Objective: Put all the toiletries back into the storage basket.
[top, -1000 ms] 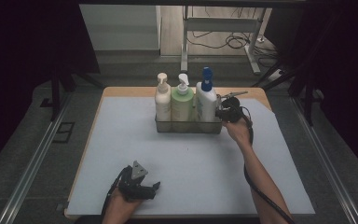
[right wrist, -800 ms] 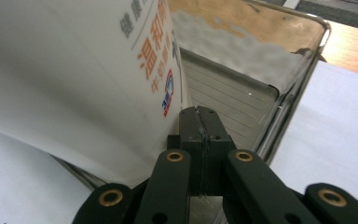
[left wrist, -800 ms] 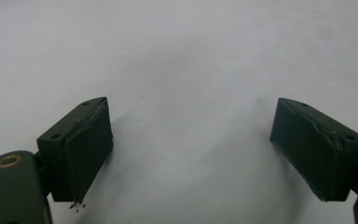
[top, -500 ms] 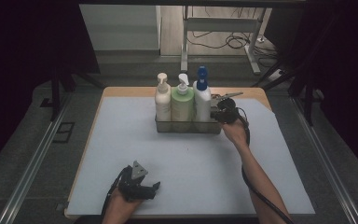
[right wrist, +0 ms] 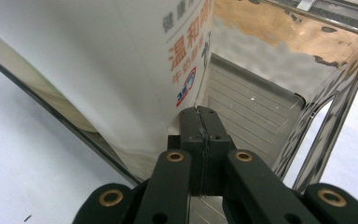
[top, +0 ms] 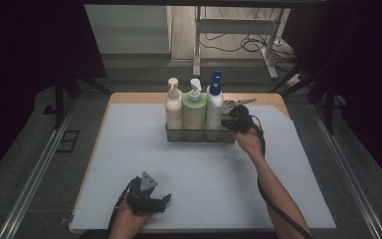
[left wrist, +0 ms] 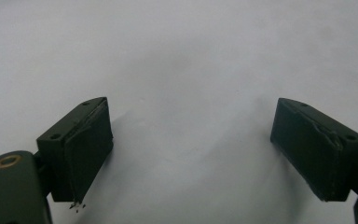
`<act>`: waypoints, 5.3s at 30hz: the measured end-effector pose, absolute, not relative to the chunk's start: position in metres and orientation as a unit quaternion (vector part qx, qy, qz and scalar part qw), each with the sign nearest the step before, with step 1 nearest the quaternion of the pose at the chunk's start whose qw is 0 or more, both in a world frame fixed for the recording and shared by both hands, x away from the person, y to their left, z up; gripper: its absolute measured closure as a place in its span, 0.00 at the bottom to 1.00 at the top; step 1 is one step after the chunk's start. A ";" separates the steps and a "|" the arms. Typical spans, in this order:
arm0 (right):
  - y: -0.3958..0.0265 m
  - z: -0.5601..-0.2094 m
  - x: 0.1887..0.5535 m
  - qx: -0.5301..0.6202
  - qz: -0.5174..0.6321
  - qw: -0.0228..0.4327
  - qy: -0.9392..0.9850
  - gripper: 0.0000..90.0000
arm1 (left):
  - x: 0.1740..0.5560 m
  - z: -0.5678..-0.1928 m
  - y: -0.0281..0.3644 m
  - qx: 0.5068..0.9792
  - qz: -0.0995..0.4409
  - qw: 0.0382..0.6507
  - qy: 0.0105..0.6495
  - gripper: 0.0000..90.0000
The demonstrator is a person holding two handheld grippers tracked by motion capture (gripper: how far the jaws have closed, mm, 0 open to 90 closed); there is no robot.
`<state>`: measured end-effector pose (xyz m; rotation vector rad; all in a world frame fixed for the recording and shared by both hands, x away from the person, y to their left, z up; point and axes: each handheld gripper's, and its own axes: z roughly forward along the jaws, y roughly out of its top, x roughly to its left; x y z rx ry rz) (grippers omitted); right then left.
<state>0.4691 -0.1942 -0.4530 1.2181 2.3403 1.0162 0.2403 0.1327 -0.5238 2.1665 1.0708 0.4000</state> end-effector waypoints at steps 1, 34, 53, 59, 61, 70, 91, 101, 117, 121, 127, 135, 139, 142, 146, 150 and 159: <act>-0.194 -0.453 0.469 0.425 0.356 0.156 0.817 1.00 | 0.240 -0.524 0.133 0.832 0.154 0.339 0.411 0.14; -0.198 -0.452 0.454 0.407 0.373 0.157 0.819 0.97 | 0.240 -0.524 0.133 0.832 0.154 0.339 0.411 0.14; -0.203 -0.440 0.442 0.398 0.379 0.164 0.819 0.84 | 0.240 -0.524 0.133 0.832 0.154 0.339 0.411 0.14; -0.205 -0.435 0.438 0.393 0.377 0.164 0.823 0.71 | 0.240 -0.524 0.133 0.832 0.154 0.339 0.411 0.14; -0.206 -0.435 0.436 0.392 0.376 0.161 0.824 0.65 | 0.240 -0.524 0.133 0.832 0.154 0.339 0.411 0.14; -0.207 -0.433 0.427 0.380 0.378 0.164 0.828 0.43 | 0.240 -0.524 0.133 0.832 0.154 0.339 0.411 0.14; -0.205 -0.428 0.390 0.341 0.354 0.178 0.852 0.13 | 0.240 -0.524 0.132 0.832 0.155 0.340 0.411 0.14; -0.209 -0.428 0.373 0.332 0.354 0.172 0.857 0.05 | 0.239 -0.524 0.132 0.832 0.156 0.339 0.411 0.14; -0.224 -0.427 0.345 0.320 0.341 0.184 0.865 0.00 | 0.239 -0.524 0.132 0.832 0.158 0.340 0.410 0.14; -0.229 -0.426 0.337 0.315 0.333 0.189 0.868 0.00 | 0.239 -0.524 0.132 0.831 0.158 0.340 0.410 0.14; -0.237 -0.427 0.328 0.311 0.322 0.190 0.874 0.00 | 0.239 -0.524 0.132 0.831 0.158 0.340 0.411 0.14; -0.248 -0.431 0.315 0.319 0.327 0.183 0.871 0.00 | 0.239 -0.524 0.132 0.832 0.159 0.339 0.409 0.14; -0.254 -0.436 0.307 0.327 0.329 0.182 0.867 0.00 | 0.239 -0.524 0.132 0.832 0.159 0.340 0.410 0.14; -0.258 -0.440 0.301 0.332 0.332 0.179 0.864 0.00 | 0.239 -0.524 0.132 0.831 0.159 0.340 0.410 0.14; -0.263 -0.448 0.294 0.338 0.333 0.178 0.862 0.00 | 0.239 -0.524 0.132 0.831 0.159 0.340 0.410 0.14; -0.268 -0.461 0.289 0.341 0.330 0.175 0.863 0.00 | 0.239 -0.524 0.132 0.831 0.159 0.340 0.410 0.14; -0.275 -0.490 0.279 0.349 0.327 0.181 0.859 0.00 | 0.239 -0.524 0.132 0.831 0.161 0.340 0.410 0.14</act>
